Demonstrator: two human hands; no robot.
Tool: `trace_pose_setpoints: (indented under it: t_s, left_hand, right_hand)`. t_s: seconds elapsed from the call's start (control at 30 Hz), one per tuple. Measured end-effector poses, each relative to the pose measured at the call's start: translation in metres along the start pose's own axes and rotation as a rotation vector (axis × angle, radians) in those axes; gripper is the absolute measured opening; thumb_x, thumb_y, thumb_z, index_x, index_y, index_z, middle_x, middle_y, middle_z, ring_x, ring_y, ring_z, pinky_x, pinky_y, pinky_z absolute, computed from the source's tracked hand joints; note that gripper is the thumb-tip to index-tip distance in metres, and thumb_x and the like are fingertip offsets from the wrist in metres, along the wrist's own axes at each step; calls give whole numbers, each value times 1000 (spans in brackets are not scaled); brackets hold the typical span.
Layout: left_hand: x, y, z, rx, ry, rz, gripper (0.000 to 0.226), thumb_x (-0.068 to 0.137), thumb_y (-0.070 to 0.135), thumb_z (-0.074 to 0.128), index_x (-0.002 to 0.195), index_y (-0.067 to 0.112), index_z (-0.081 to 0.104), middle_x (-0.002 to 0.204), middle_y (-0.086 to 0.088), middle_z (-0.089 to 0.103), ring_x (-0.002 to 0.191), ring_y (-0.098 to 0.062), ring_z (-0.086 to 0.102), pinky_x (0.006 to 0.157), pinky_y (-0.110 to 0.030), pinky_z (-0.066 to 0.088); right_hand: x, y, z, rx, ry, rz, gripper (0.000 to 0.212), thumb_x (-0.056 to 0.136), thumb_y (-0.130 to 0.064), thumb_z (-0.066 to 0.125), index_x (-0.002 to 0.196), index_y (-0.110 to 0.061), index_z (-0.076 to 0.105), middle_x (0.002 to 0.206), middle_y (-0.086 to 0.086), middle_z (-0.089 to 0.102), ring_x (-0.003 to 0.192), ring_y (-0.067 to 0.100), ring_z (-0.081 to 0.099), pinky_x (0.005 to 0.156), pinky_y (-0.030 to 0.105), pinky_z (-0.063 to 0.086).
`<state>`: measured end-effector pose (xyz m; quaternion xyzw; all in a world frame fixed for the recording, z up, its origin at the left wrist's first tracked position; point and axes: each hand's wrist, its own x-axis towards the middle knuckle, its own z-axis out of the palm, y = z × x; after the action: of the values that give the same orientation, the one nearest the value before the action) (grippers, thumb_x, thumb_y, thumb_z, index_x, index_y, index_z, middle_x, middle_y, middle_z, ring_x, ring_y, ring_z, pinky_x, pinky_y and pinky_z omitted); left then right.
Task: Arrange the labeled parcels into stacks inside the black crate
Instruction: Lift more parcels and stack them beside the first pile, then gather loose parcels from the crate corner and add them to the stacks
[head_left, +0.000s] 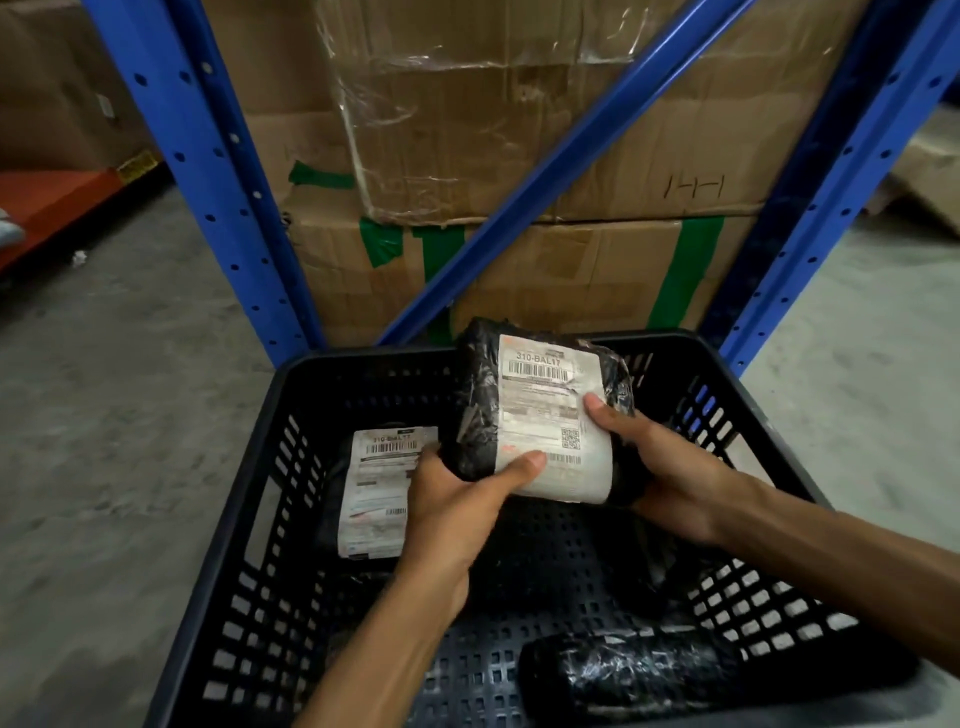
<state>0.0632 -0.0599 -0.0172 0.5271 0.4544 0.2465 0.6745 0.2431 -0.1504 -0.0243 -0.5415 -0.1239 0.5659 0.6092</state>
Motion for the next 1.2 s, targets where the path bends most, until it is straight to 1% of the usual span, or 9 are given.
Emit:
trace_pose_setpoints:
  t_s: [0.1,0.3,0.47,0.57,0.67,0.77,1.03,1.1,1.2]
  left_hand:
    - [3,-11,10,178,35,1,103,60,15,92,143,29,32,125,10,58,112,-11,61,95,-30,51]
    - [30,-42,39,365,-27,-210,67,87,11,65,147,6,35,130,-5,63,108,-19,61,83,-30,51]
    - [66,-71,44,448,-16,-308,51,91,4,56,141,3,45,132,-12,63,116,-27,61,89,-32,52]
    - [82,-83,50,499,-4,-291,40,88,-1,54,127,3,58,127,-13,67,105,-26,64,83,-30,53]
    - [91,-95,59,612,-49,-313,56,88,-1,52,143,2,45,140,-15,58,123,-30,59,97,-36,54]
    - [96,-106,64,765,-61,-335,69,91,2,52,155,3,28,155,-16,40,136,-32,48,106,-38,49]
    - [103,-114,65,667,-34,-408,68,87,7,54,152,3,36,147,-15,52,129,-33,55,103,-40,52]
    - [102,-109,67,568,-41,-405,67,86,5,52,152,3,36,144,-18,54,127,-35,57,101,-43,53]
    - [96,-95,71,498,-79,-337,69,85,6,52,152,3,34,147,-20,50,131,-38,53,104,-47,50]
  right_hand:
    - [-3,15,-25,-49,22,22,37,90,-31,69,125,-21,68,126,12,71,115,32,68,93,51,56]
    - [8,42,-37,-177,195,95,42,86,-30,73,123,-10,66,112,14,77,100,31,75,77,44,63]
    - [39,61,-26,-271,289,121,31,94,-24,66,117,-3,68,94,11,81,77,23,79,61,33,64]
    - [55,73,-31,-355,351,158,37,97,-26,62,123,0,64,110,16,76,93,29,74,74,36,60]
    - [64,86,-41,-431,381,215,34,99,-24,59,118,3,62,122,22,68,100,29,67,81,37,55]
    - [75,96,-40,-572,401,265,44,98,-24,59,133,3,54,135,23,61,119,35,61,102,46,50]
    - [87,73,-32,-989,366,337,40,97,-12,56,135,3,54,139,19,58,124,32,59,103,37,50]
    - [81,49,-24,-1205,301,290,45,97,-14,52,139,2,49,146,19,51,130,31,54,105,32,47]
    - [60,3,-16,-1534,246,52,36,95,-16,48,126,-5,63,133,18,62,123,34,58,99,35,48]
